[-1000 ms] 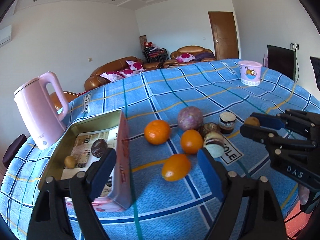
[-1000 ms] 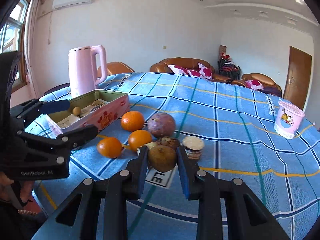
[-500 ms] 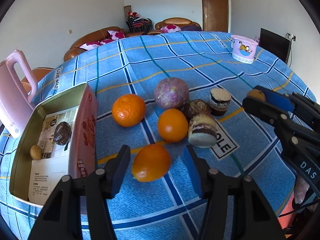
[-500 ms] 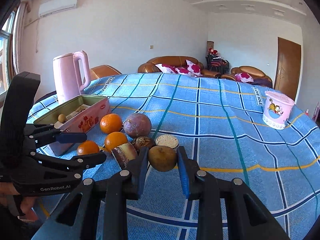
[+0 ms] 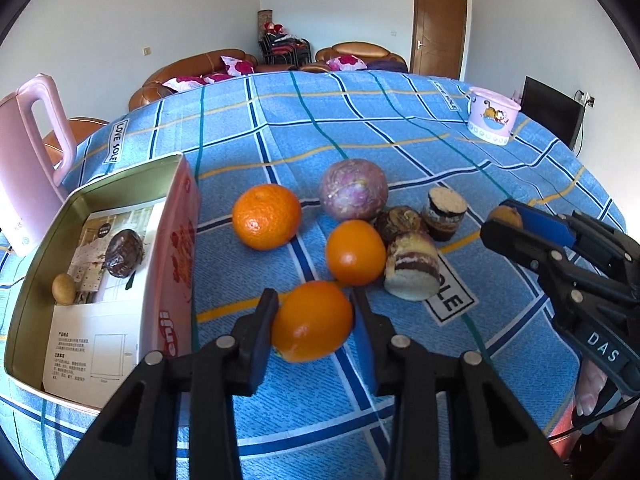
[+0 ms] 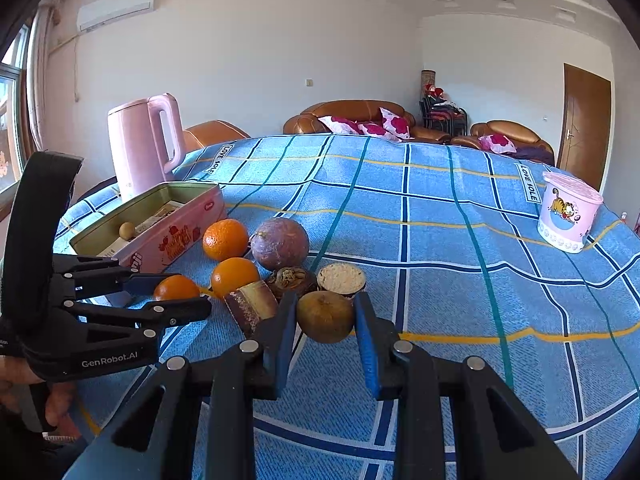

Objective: Organize fruits
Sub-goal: 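Lift the orange with the left tool while the right tool lifts the brown fruit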

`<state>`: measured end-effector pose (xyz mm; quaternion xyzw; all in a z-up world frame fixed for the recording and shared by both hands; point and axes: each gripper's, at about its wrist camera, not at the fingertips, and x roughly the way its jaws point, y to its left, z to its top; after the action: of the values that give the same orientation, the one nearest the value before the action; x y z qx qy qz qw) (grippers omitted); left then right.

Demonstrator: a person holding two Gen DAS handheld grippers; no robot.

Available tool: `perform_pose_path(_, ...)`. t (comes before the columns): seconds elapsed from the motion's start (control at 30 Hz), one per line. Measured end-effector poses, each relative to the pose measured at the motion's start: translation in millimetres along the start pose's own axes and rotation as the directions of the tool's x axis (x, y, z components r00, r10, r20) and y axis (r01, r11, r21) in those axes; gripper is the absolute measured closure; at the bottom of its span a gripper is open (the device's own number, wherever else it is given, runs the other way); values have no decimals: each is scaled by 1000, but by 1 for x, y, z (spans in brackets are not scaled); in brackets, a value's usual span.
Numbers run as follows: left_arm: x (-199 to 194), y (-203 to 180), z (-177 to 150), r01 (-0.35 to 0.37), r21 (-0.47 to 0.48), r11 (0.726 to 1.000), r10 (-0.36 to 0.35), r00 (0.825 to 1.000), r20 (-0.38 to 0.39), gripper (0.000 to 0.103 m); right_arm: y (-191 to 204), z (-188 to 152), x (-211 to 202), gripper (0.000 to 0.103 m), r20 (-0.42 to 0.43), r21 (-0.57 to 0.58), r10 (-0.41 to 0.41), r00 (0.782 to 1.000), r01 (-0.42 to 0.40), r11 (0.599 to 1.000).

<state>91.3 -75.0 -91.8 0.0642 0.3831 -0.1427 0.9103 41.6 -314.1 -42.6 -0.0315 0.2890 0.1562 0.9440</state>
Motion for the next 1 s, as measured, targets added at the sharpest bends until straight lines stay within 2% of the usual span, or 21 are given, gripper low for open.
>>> perform_pose_path(0.43, -16, 2, -3, -57, -4, 998, 57, 992, 110, 65, 3, -2, -10, 72, 62, -27, 29, 998, -27, 999)
perform_pose_path(1.0, -29, 1, -7, -103, -14, 995, 104, 975, 197, 65, 7, -4, -19, 72, 125, -65, 41, 991, -33, 997)
